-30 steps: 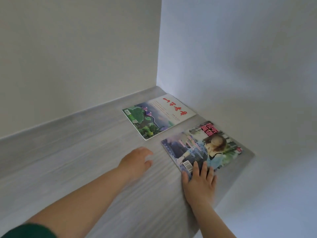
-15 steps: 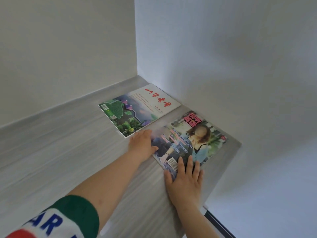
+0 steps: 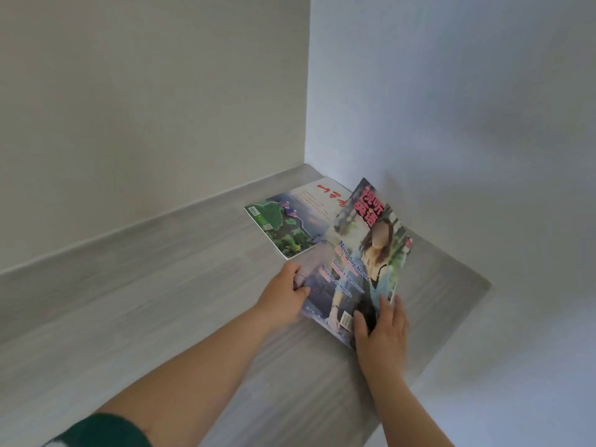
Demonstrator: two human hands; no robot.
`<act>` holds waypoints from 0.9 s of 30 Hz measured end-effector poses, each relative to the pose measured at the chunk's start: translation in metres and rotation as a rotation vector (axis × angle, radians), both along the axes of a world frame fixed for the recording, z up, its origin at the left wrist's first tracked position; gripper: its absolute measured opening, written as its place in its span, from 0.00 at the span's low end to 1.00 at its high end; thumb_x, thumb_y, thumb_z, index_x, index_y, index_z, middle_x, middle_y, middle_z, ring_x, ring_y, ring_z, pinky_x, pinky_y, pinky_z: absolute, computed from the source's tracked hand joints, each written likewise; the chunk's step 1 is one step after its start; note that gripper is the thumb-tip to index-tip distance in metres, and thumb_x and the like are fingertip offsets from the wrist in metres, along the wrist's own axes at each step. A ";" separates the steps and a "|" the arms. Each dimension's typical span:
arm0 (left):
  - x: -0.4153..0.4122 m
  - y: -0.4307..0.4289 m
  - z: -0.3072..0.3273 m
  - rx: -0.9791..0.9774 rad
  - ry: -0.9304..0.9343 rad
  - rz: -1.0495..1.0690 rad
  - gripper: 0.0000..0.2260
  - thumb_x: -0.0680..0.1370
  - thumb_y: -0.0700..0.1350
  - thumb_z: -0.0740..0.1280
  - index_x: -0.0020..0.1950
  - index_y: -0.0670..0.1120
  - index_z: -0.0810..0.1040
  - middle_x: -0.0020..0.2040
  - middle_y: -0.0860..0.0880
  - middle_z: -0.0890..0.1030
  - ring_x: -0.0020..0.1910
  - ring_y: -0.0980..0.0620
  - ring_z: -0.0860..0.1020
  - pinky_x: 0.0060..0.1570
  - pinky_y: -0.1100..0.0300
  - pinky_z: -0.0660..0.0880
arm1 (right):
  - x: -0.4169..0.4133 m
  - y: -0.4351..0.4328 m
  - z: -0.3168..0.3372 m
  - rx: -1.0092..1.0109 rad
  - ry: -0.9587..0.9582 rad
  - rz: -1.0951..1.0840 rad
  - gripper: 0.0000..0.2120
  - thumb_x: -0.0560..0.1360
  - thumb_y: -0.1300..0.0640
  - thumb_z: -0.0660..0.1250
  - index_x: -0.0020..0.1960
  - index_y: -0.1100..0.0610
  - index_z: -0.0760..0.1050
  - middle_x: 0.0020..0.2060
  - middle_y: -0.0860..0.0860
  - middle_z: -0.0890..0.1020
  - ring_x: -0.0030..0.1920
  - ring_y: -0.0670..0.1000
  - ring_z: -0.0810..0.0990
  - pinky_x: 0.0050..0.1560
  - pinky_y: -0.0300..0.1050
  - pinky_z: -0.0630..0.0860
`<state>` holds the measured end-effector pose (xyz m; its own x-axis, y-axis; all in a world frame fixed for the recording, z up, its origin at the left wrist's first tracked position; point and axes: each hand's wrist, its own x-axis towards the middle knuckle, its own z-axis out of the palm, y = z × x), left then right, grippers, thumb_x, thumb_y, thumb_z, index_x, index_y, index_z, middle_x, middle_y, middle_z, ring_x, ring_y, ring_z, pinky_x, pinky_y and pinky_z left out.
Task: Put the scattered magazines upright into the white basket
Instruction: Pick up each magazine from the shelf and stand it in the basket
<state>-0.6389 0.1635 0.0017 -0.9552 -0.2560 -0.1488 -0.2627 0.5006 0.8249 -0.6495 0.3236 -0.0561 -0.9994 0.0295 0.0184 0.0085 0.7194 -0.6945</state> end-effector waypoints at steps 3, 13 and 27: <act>0.041 -0.023 0.018 0.067 0.088 0.061 0.10 0.75 0.36 0.61 0.41 0.50 0.65 0.35 0.52 0.69 0.33 0.52 0.69 0.34 0.57 0.73 | -0.003 -0.014 0.022 -0.443 -0.026 -0.111 0.20 0.74 0.57 0.63 0.64 0.60 0.66 0.61 0.58 0.73 0.60 0.57 0.72 0.56 0.47 0.69; 0.203 -0.147 0.067 0.145 0.296 0.409 0.13 0.72 0.36 0.66 0.41 0.53 0.66 0.36 0.51 0.73 0.32 0.54 0.72 0.27 0.68 0.72 | 0.063 -0.171 0.104 -0.882 -0.211 0.325 0.09 0.73 0.67 0.61 0.51 0.62 0.75 0.38 0.54 0.80 0.40 0.54 0.78 0.47 0.50 0.75; 0.490 -0.357 0.087 0.093 0.495 0.978 0.10 0.77 0.34 0.57 0.55 0.45 0.70 0.40 0.46 0.77 0.28 0.48 0.75 0.30 0.59 0.72 | 0.318 -0.431 0.145 -0.862 -0.420 0.856 0.09 0.73 0.66 0.63 0.44 0.53 0.74 0.39 0.49 0.80 0.40 0.51 0.78 0.44 0.44 0.74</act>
